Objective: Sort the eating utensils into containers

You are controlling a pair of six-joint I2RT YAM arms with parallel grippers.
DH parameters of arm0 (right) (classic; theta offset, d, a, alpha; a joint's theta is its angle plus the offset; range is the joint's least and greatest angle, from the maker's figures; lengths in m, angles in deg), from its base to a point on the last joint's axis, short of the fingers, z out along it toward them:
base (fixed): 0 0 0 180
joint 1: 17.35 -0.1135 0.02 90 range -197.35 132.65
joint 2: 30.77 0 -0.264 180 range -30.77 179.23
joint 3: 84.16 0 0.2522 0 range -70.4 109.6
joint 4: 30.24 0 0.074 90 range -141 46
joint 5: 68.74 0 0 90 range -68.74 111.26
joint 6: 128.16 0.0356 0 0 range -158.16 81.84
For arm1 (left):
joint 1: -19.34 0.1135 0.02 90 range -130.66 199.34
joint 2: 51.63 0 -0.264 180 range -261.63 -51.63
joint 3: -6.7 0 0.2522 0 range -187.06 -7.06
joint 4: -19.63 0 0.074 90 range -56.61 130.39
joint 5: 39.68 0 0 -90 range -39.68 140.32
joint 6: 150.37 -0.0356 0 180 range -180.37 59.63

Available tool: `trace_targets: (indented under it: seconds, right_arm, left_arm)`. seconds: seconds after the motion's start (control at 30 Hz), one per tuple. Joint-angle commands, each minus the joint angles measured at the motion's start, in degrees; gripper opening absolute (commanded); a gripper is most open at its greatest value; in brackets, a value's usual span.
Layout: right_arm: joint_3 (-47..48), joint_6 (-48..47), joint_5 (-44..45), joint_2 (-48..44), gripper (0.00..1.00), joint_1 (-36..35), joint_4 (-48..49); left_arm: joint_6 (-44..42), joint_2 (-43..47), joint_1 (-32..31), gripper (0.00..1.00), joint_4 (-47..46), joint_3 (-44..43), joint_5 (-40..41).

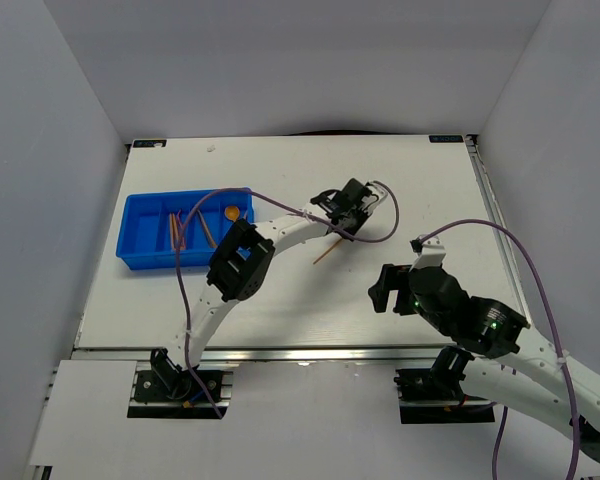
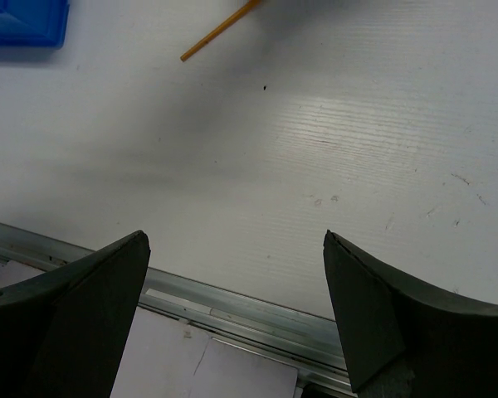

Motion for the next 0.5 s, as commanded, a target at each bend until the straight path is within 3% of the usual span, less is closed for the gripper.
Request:
trace_targets:
  seconds: [0.0,0.17,0.3,0.47]
  right_arm:
    - [2.2,-0.6,0.4,-0.5,0.89,0.3,0.3]
    - [2.1,-0.6,0.3,-0.7,0.89,0.3,0.2]
    - [2.2,-0.6,0.4,-1.3,0.89,0.3,0.3]
    - [2.1,-0.7,0.3,-1.4,0.89,0.3,0.5]
  left_arm:
    - [3.6,2.1,-2.4,0.00,4.1,2.9,0.6]
    - [8.4,10.2,-2.4,0.00,-0.2,4.5,5.4]
    - [12.0,21.8,-2.0,0.00,-7.6,14.4,10.0]
    - [15.0,33.3,1.5,0.00,-9.3,21.6,12.0]
